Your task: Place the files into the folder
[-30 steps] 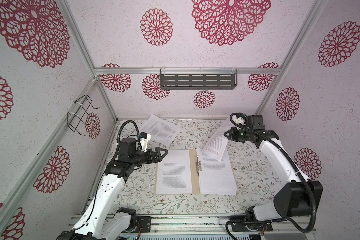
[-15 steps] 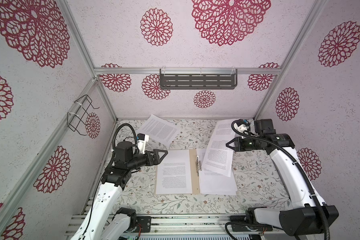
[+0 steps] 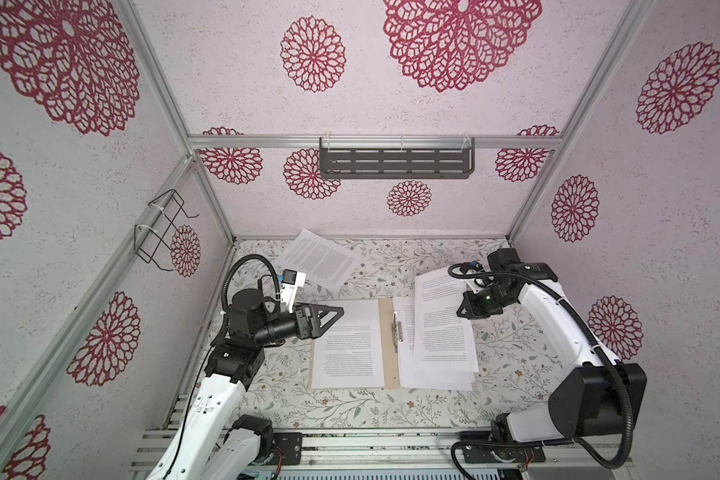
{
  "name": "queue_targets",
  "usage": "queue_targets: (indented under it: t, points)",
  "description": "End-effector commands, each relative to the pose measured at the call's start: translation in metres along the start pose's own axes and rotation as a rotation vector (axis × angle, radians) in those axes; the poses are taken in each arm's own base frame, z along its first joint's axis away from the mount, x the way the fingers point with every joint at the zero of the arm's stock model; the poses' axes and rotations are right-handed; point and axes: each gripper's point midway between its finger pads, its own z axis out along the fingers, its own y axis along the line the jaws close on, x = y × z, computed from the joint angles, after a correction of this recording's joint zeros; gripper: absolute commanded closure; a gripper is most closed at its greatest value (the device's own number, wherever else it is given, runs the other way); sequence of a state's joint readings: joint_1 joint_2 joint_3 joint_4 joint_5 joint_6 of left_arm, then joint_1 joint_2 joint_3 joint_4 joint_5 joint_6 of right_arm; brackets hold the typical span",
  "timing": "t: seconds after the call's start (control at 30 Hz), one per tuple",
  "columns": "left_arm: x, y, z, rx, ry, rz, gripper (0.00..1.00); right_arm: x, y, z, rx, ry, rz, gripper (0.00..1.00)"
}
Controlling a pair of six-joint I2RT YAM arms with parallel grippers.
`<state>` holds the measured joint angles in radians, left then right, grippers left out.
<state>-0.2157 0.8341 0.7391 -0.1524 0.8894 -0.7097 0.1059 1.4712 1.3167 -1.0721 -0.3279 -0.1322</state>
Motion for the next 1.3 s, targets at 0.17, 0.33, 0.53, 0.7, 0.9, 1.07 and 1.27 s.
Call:
queue_targets:
  t: [0.17, 0.33, 0.53, 0.7, 0.9, 1.07, 1.27]
  points:
    - [0.001, 0.002, 0.004, -0.004, 0.015, 0.012, 0.03, -0.005, -0.046, 0.039, 0.162, 0.068, -0.030, 1.00]
    - [0.009, 0.026, 0.010, -0.105, 0.057, -0.021, 0.03, -0.010, -0.043, 0.052, 0.119, 0.060, -0.026, 1.00]
    - [0.018, 0.052, 0.016, -0.203, 0.133, -0.079, 0.02, -0.002, -0.040, 0.067, 0.081, 0.081, -0.030, 1.00]
    - [0.017, 0.054, 0.015, -0.213, 0.121, -0.074, 0.03, 0.011, -0.040, 0.074, 0.077, 0.127, -0.050, 1.00]
    - [0.018, 0.056, 0.016, -0.218, 0.125, -0.083, 0.03, 0.014, -0.042, 0.074, 0.086, 0.131, -0.077, 1.00]
    - [0.018, 0.056, 0.016, -0.219, 0.123, -0.081, 0.03, 0.010, -0.035, 0.077, 0.064, 0.123, -0.111, 1.00]
    - [0.018, 0.057, 0.015, -0.224, 0.121, -0.079, 0.03, 0.012, -0.026, 0.080, 0.060, 0.137, -0.157, 1.00]
